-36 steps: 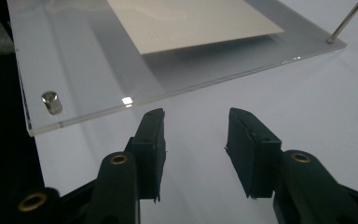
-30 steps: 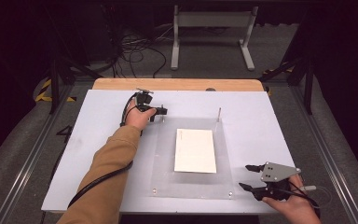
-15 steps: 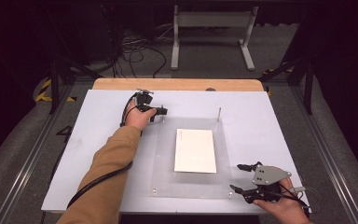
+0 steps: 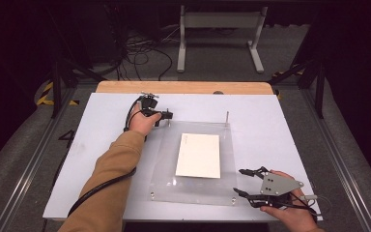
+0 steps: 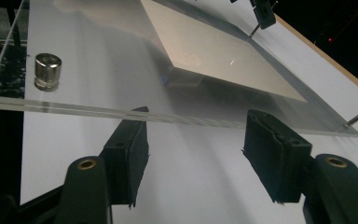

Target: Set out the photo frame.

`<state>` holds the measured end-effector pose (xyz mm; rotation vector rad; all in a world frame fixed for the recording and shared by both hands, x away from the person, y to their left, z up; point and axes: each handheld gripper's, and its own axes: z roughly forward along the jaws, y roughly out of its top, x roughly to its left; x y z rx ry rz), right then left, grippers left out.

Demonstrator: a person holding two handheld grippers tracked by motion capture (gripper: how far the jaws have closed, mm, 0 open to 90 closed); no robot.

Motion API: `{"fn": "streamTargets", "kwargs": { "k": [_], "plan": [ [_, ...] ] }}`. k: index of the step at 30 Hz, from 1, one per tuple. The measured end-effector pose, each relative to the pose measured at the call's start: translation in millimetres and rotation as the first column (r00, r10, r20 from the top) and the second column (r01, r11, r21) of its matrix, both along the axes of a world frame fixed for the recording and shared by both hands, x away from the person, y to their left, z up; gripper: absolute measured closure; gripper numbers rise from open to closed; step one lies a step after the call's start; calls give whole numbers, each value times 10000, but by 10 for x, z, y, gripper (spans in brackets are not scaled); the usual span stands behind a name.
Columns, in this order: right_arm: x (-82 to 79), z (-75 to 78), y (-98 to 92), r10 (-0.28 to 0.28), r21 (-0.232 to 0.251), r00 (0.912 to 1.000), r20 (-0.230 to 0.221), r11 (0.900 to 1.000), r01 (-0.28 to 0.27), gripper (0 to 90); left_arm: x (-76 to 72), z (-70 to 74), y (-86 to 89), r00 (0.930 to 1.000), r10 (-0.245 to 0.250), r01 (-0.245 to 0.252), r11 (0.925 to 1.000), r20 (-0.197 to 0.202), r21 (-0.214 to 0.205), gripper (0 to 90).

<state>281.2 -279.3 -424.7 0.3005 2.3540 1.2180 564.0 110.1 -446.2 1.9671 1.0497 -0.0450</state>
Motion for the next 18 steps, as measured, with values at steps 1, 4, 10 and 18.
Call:
{"fn": "streamTargets", "kwargs": {
  "k": [1, 4, 10, 18],
  "plan": [
    [0, 4, 13, 20, 8, 10000, 45, 10000, -20, 401, -8, 3, -2, 10000, 43, -43, 10000, 21, 48, 827],
    [10, 15, 65, 118, 49, 9997, 223, 9999, -119, 401, -18, 8, 2, 10000, 82, -82, 9999, 12, 79, 831],
    [47, -4, 181, 284, 31, 9986, 449, 9996, -286, 401, -31, 21, 9, 9998, 179, -179, 9996, 7, 232, 834],
    [17, -24, 324, 571, -397, 9945, 880, 9978, -538, 399, -38, 41, -18, 9991, 396, -390, 9985, -147, 396, 834]
  ]
}}
